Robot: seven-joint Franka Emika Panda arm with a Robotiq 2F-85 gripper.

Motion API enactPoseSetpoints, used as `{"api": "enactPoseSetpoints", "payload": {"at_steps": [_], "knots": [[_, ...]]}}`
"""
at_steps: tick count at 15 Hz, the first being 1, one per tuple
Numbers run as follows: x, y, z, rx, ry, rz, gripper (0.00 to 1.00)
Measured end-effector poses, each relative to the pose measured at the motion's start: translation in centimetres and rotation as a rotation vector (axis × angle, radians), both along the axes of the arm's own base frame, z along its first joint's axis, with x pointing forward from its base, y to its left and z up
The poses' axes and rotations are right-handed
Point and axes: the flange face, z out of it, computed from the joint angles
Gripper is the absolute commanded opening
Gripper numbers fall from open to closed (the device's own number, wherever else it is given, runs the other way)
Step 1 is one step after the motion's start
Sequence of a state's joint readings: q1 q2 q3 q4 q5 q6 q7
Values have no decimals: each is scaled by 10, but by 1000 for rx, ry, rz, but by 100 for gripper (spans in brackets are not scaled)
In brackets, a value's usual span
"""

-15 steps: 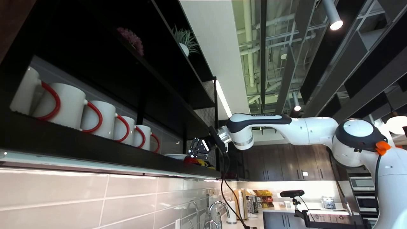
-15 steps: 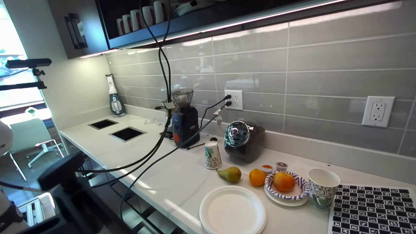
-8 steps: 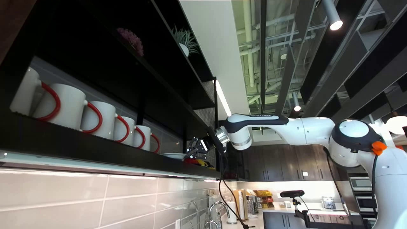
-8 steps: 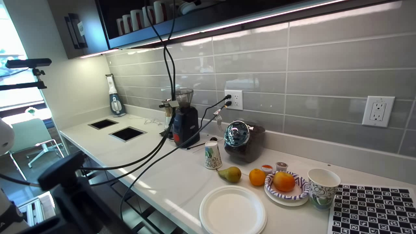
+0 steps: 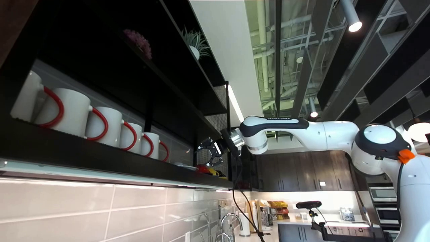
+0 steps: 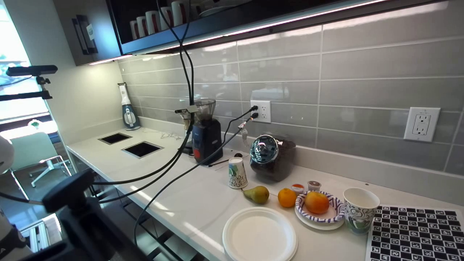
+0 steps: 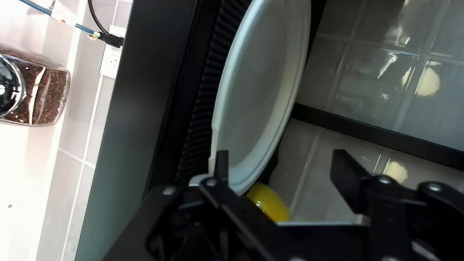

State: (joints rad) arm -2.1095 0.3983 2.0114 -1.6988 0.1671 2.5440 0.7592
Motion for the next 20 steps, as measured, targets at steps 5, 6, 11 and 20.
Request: {"api": "enactPoseSetpoints", "payload": {"at_steps": [5, 6, 11, 20], "knots": [[-25, -7, 8, -112, 35, -35, 100], [-30, -6, 7, -133, 47, -33, 100], [-65, 4, -8, -201, 94, 41, 100], [-134, -9, -59, -285, 175, 211, 100]]}}
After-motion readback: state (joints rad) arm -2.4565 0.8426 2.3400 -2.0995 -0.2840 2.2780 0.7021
